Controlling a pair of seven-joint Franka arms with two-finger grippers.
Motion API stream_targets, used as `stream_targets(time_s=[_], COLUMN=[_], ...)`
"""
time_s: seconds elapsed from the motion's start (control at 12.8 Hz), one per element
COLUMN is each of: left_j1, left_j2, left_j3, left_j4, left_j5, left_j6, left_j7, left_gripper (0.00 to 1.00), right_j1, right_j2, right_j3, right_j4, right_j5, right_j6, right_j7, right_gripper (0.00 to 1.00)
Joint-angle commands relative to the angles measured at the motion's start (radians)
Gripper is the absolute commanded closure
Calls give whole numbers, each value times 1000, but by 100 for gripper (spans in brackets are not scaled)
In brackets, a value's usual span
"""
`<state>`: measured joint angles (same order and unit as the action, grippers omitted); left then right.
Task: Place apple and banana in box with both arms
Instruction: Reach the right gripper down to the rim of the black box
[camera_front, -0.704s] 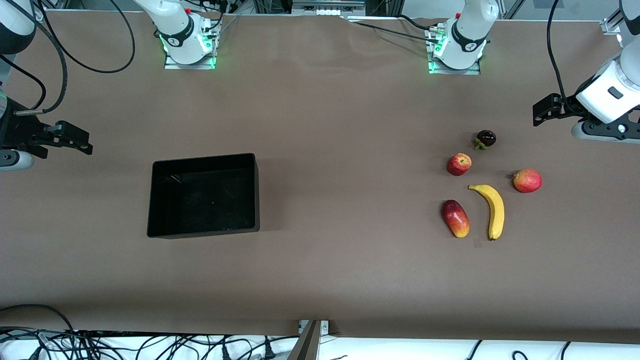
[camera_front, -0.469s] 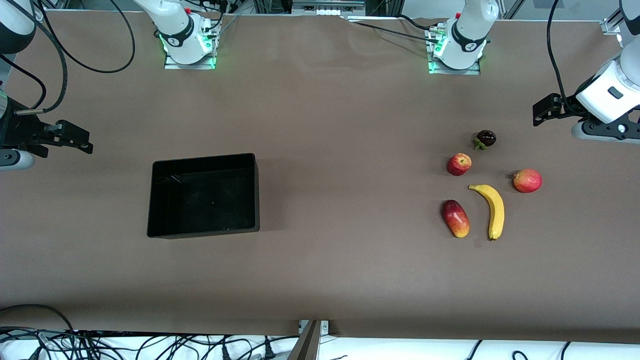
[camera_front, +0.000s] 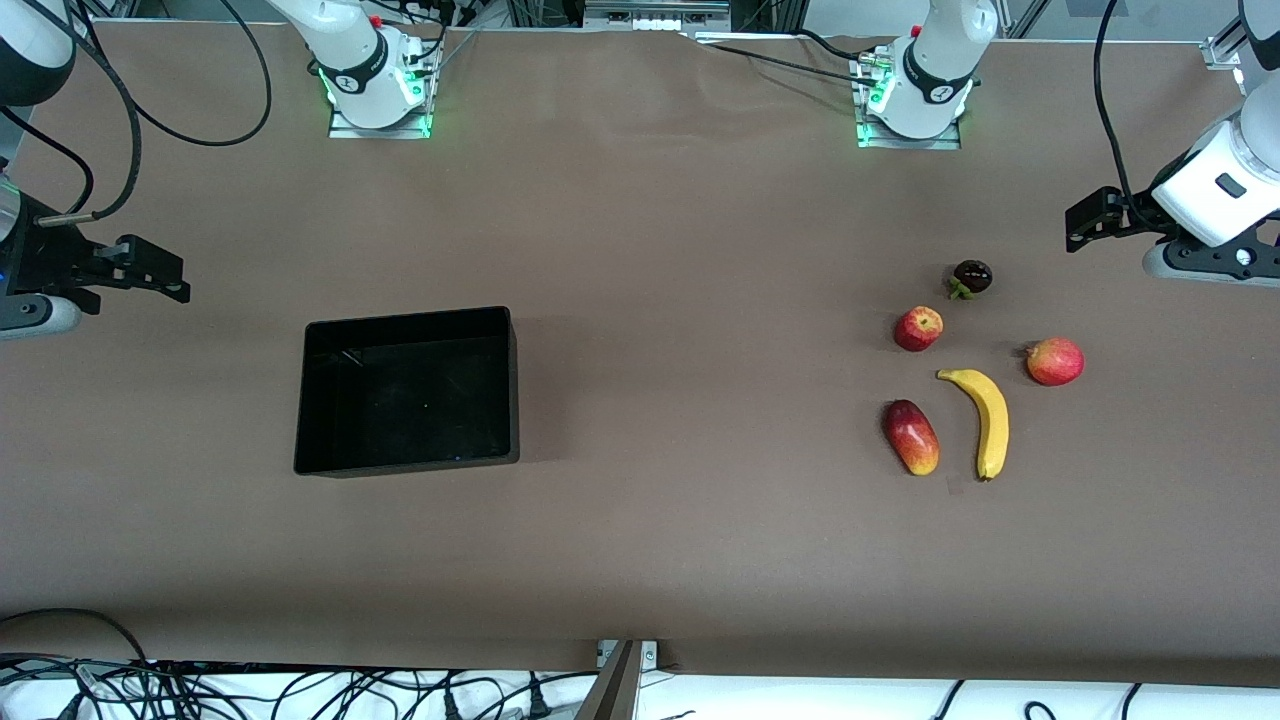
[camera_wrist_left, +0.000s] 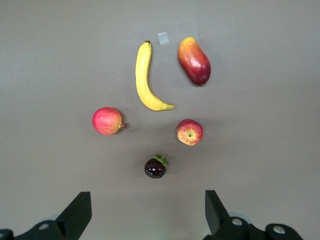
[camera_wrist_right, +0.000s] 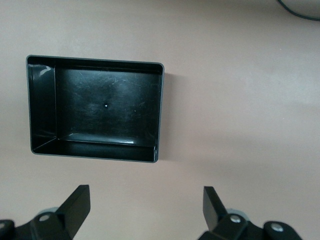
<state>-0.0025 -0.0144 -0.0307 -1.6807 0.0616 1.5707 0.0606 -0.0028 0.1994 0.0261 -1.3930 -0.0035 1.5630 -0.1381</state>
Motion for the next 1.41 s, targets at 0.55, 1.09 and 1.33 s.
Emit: stream_targets(time_s=[0.55,1.09,1.33], left_j1=[-1,-1,-5], left_j2=[8,8,8], left_j3=[2,2,2], left_j4=[26,26,26], left_j5=[-32,-32,-32], left_j6=[-18,-20,-18], left_j7=[15,15,15], left_gripper=[0,0,0], right_j1=[-3,-5,-5], right_j2=[101,248,279], right_j3=[3,5,5], right_j4=[-346,-529,-540], right_j5=[10,14,14], right_j6=[338,715,746], right_j7=[-31,-28,-28], right_gripper=[0,2,22])
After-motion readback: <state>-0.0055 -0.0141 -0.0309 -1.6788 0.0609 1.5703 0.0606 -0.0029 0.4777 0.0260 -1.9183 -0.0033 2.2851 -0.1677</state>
